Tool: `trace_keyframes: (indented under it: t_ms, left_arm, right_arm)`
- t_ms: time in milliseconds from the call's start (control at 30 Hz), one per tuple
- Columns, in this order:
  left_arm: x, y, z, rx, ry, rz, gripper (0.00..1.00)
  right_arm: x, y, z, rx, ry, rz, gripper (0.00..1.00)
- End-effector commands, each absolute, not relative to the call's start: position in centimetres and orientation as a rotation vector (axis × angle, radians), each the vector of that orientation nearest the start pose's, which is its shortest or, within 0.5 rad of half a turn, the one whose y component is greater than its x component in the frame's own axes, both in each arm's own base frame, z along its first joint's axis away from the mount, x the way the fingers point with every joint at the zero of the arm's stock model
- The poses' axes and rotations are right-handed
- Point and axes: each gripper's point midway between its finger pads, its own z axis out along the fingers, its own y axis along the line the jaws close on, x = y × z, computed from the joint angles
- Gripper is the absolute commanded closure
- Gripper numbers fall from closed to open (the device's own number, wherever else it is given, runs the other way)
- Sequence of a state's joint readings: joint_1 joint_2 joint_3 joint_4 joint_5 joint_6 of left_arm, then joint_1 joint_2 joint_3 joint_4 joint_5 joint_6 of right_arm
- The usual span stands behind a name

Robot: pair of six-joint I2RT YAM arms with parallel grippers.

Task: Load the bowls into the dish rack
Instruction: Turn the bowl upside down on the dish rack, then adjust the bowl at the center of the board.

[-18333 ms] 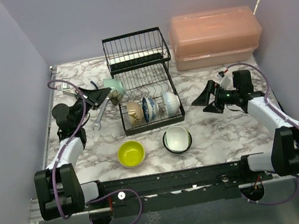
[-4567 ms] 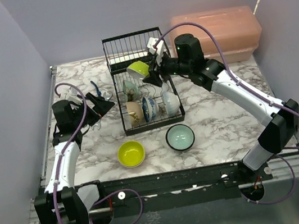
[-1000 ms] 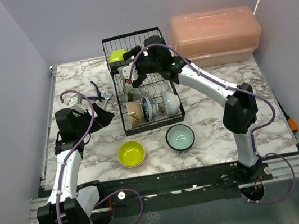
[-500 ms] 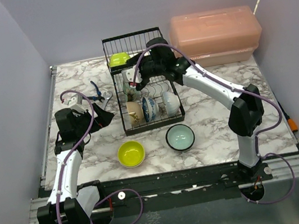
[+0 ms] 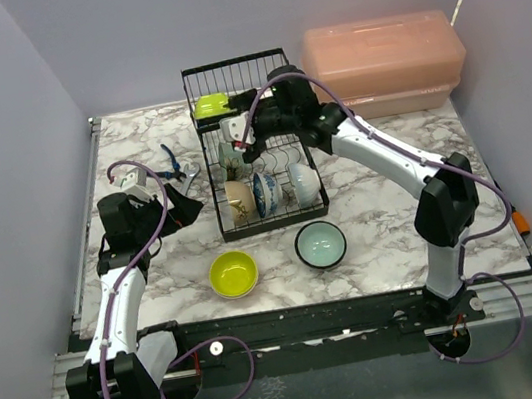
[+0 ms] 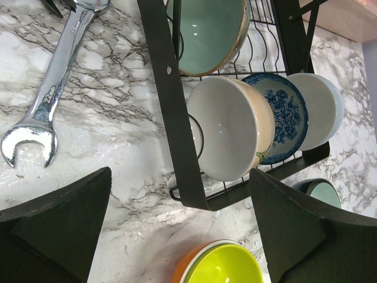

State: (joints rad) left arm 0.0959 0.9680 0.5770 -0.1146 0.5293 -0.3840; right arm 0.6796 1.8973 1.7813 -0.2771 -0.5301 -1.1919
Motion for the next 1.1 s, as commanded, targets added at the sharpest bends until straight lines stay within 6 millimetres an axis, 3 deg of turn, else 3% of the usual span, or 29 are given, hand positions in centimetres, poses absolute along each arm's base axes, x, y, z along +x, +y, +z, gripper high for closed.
trace_keyframes:
  t_ms: [0,300,467,700,867,1067]
  left_arm:
    - [29.8,-7.4,15.2,-0.160,2.081,-0.715,0.01]
    - [29.8,-7.2,15.1,-0.164,2.086,-0.703,0.01]
    - [29.6,-7.6,14.8,-0.188,2.101,-0.716,0.01]
    - [28.1,-10.4,15.2,-0.122,2.139,-0.735,0.06]
    - [26.2,-13.1,15.8,-0.115,2.173,-0.792,0.08]
    - [23.8,-15.2,15.0,-0.194,2.271,-0.843,0.16]
  right_arm:
    - [39.5,41.2,34.8,-1.571,0.733,0.237,0.10]
    - [39.3,41.7,36.0,-1.473,0.800,0.345,0.06]
    - [36.7,40.2,36.4,-1.382,0.849,0.446,0.01]
    - [32.7,36.6,35.0,-1.246,0.972,0.552,0.00]
    - [30.7,34.0,33.4,-1.142,1.094,0.606,0.00]
    - [28.9,31.9,32.6,-0.953,1.237,0.773,0.00]
